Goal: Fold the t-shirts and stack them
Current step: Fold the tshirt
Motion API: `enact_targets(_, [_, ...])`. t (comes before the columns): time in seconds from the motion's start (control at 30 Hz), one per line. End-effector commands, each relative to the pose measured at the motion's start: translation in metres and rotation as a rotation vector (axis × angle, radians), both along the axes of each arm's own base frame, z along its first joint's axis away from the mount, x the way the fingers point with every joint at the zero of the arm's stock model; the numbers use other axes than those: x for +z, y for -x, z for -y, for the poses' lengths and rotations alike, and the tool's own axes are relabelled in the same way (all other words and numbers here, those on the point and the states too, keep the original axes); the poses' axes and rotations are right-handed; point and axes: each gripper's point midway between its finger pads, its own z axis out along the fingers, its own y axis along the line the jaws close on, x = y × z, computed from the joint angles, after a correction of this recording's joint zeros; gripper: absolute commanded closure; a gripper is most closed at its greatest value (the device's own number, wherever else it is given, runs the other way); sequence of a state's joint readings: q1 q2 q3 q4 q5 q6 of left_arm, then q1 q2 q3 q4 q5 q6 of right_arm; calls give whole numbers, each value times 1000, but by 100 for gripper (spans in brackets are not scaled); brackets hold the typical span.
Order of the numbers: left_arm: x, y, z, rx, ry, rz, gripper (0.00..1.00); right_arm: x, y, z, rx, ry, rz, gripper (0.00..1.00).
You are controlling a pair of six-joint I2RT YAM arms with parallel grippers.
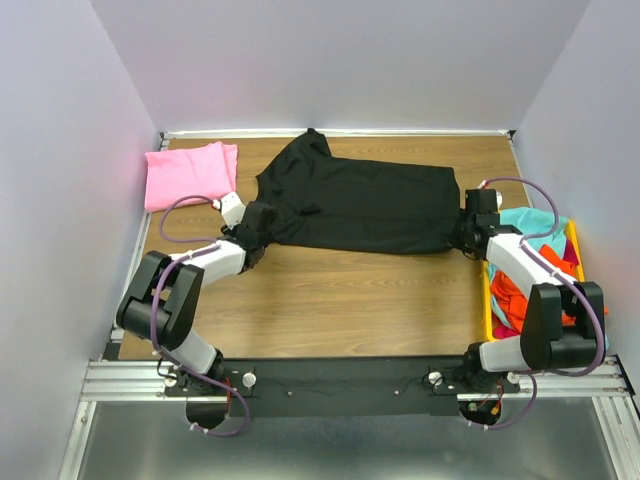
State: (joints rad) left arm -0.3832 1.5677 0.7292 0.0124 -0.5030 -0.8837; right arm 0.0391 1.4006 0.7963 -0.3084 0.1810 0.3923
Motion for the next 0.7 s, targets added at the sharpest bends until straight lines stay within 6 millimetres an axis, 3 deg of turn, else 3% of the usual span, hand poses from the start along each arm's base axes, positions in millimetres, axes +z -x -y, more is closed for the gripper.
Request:
enact_targets(0.0, [1, 0, -10, 45, -4, -9, 40, 14, -3, -6, 22, -26, 46, 87])
enact_targets(0.2, [-3, 5, -19, 78, -19, -33, 43, 21, -5, -10, 39, -43, 76, 87])
enact_targets(0.33, [-9, 6, -21, 83, -31, -60, 52, 24, -5, -12, 46, -50, 86, 87])
enact_targets(0.53, [-12, 3, -20, 80, -40, -77, 56, 28, -4, -14, 55, -59, 104, 87])
enact_targets(0.67, [-16, 3, -22, 85, -60, -96, 66, 30, -3, -15, 61, -64, 113, 87])
